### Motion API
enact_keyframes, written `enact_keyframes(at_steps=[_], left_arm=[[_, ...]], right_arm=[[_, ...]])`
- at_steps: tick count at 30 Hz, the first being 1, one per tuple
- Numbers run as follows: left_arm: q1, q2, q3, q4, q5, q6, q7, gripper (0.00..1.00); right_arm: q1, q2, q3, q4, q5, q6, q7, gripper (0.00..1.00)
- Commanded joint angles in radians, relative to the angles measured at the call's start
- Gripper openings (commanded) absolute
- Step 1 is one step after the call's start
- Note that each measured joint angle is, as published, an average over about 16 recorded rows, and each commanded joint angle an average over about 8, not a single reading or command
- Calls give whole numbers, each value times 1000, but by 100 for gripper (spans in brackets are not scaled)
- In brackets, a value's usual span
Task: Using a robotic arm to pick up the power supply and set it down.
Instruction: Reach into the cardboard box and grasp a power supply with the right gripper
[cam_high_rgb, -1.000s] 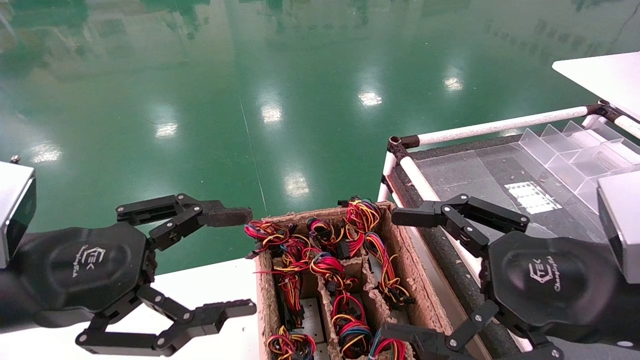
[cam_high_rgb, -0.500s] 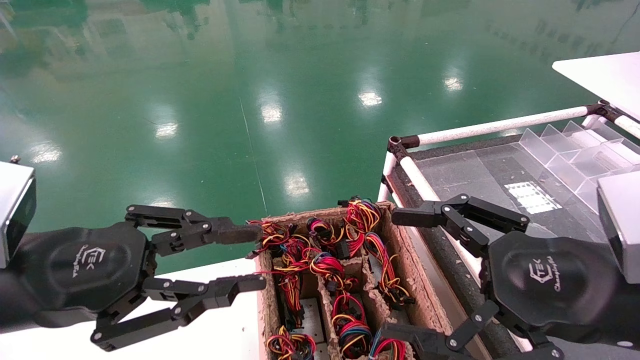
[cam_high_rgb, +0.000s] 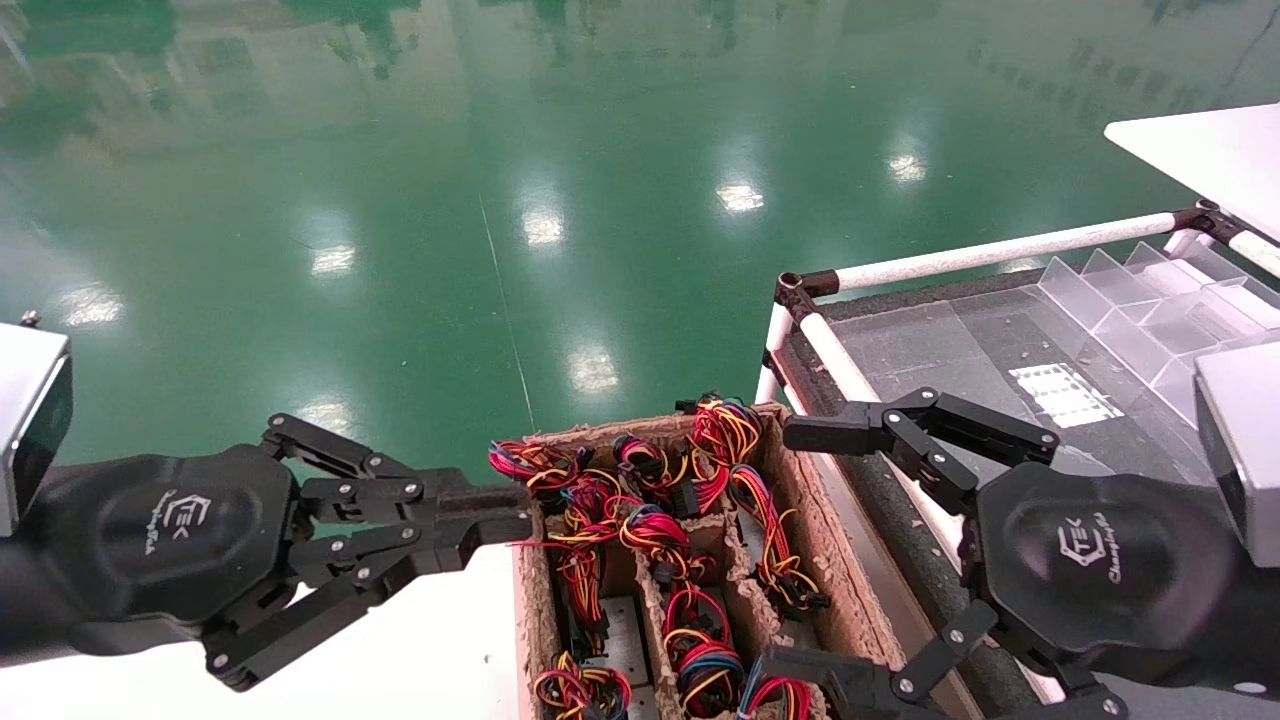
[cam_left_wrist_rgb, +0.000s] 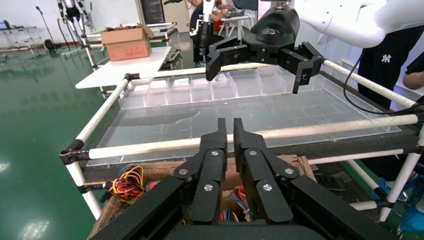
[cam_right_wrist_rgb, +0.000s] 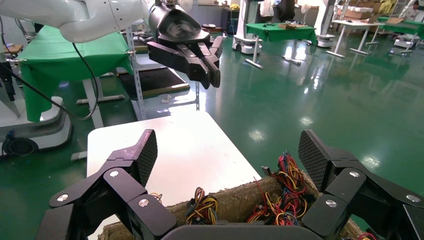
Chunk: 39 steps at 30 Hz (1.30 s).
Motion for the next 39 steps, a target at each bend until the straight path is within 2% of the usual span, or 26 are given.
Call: enact_keyframes(at_steps=[1,2,10,22,39], left_arm=[[0,0,0,0,0,0,0,0],[0,0,0,0,0,0,0,2],[0,0,0,0,0,0,0,99],[0,0,0,0,0,0,0,100],[0,0,0,1,0,0,0,100]], right_arm=[[0,0,0,0,0,0,0,100],[0,0,0,0,0,0,0,100],[0,0,0,0,0,0,0,100],[1,0,-1,-4,-10,5,-5,100],[73,-58,-57,-132,-171,64,-48,100]])
